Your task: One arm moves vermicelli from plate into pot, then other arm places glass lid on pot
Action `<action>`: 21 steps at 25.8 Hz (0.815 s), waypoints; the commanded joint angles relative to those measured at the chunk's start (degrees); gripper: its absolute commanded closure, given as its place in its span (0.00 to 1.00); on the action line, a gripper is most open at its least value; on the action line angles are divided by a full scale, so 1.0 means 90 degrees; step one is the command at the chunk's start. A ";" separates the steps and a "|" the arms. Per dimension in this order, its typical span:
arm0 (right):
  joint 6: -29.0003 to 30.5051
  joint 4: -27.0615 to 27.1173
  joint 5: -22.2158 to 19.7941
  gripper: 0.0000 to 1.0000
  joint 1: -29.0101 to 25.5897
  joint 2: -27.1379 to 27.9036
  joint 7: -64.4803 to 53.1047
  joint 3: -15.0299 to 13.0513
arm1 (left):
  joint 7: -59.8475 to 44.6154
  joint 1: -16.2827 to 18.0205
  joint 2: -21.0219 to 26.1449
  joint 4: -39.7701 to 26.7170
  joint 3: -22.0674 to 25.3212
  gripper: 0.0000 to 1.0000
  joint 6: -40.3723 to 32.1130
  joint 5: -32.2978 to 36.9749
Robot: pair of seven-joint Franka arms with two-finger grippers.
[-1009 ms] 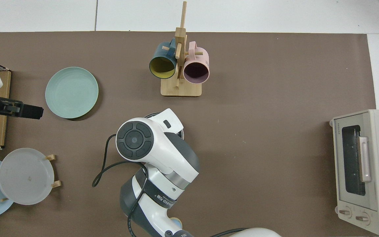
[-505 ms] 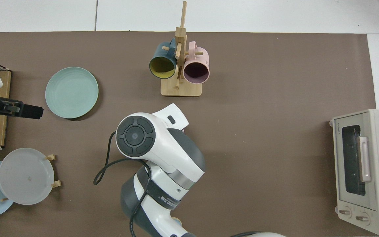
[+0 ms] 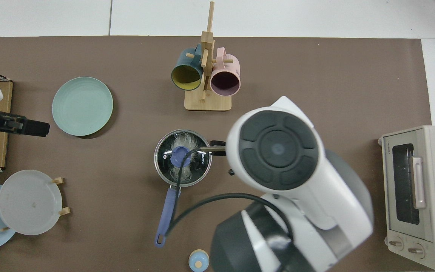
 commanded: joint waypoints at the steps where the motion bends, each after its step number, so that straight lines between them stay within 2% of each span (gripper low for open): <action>1: -0.0009 -0.0938 0.0073 0.01 -0.0747 -0.0834 -0.1029 0.0083 | -0.0015 0.0015 -0.0050 0.0056 -0.0011 0.00 -0.0151 0.0072; 11: -0.0390 -0.1202 0.0082 0.01 -0.2212 -0.1294 -0.2699 0.0083 | -0.0015 0.0015 -0.0050 0.0056 -0.0011 0.00 -0.0151 0.0072; 15: -0.0381 -0.1202 0.0355 0.01 -0.2700 -0.1294 -0.2925 0.0083 | -0.0015 0.0015 -0.0050 0.0056 -0.0011 0.00 -0.0151 0.0072; 21: -0.0283 -0.1182 0.0375 0.01 -0.2877 -0.1226 -0.3090 0.0083 | -0.0015 0.0015 -0.0050 0.0056 -0.0011 0.00 -0.0151 0.0072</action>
